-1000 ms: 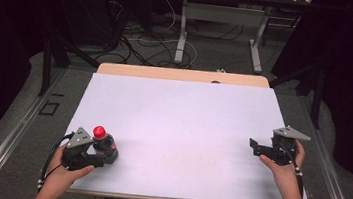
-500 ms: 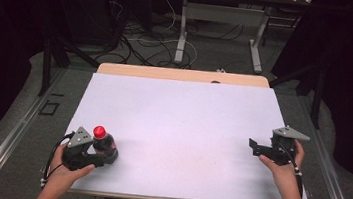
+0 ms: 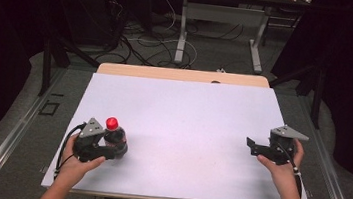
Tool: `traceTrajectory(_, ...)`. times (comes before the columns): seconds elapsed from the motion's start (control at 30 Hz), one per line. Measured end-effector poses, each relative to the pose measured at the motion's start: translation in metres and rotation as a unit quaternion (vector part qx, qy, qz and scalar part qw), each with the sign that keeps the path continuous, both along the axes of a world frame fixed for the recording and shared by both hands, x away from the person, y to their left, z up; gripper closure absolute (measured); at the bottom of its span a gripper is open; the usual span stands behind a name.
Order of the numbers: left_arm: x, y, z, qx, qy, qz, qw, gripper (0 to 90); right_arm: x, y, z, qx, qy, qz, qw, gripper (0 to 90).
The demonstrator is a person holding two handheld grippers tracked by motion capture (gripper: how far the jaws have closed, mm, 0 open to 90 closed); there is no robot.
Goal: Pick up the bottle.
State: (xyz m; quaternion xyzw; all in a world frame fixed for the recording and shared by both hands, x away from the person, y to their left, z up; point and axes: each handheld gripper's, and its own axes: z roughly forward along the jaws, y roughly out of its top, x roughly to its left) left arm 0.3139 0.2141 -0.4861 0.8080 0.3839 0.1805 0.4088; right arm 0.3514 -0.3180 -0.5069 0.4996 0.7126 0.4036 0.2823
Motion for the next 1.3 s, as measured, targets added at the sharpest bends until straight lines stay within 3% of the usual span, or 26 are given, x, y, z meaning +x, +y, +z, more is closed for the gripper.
traceTrajectory(0.03, 0.003, -0.005, 0.002, 0.000, -0.001, -0.002, 1.0000, 29.0, -0.001, 0.002, 0.002, 0.006, 0.007, 0.005, 0.9999, 7.1)
traceTrajectory(0.33, 0.022, -0.058, 0.018, -0.012, -0.006, -0.039, 0.9992, 29.1, -0.008, 0.026, 0.015, 0.001, -0.006, 0.063, 0.9980, 7.1)
traceTrajectory(0.53, 0.032, -0.089, 0.023, -0.022, -0.005, -0.065, 0.9976, 29.1, -0.012, 0.042, 0.025, 0.019, -0.008, 0.090, 0.9957, 7.1)
traceTrajectory(0.7, 0.042, -0.110, 0.025, -0.016, 0.004, -0.082, 0.9965, 29.1, -0.009, 0.059, 0.035, -0.001, -0.014, 0.112, 0.9936, 7.1)
traceTrajectory(0.8, 0.050, -0.122, 0.024, -0.022, -0.001, -0.081, 0.9965, 29.2, -0.004, 0.071, 0.040, 0.001, -0.014, 0.121, 0.9926, 7.2)
traceTrajectory(1.0, 0.062, -0.141, 0.020, -0.031, 0.000, -0.082, 0.9962, 29.2, 0.005, 0.095, 0.056, 0.000, -0.014, 0.150, 0.9885, 10.7)
traceTrajectory(1.1, 0.065, -0.150, 0.017, -0.033, 0.000, -0.082, 0.9961, 29.2, 0.008, 0.108, 0.065, -0.014, -0.022, 0.174, 0.9844, 15.1)
traceTrajectory(1.3, 0.068, -0.162, 0.010, -0.014, 0.001, -0.086, 0.9962, 29.2, 0.009, 0.131, 0.081, -0.023, -0.022, 0.213, 0.9766, 20.1)
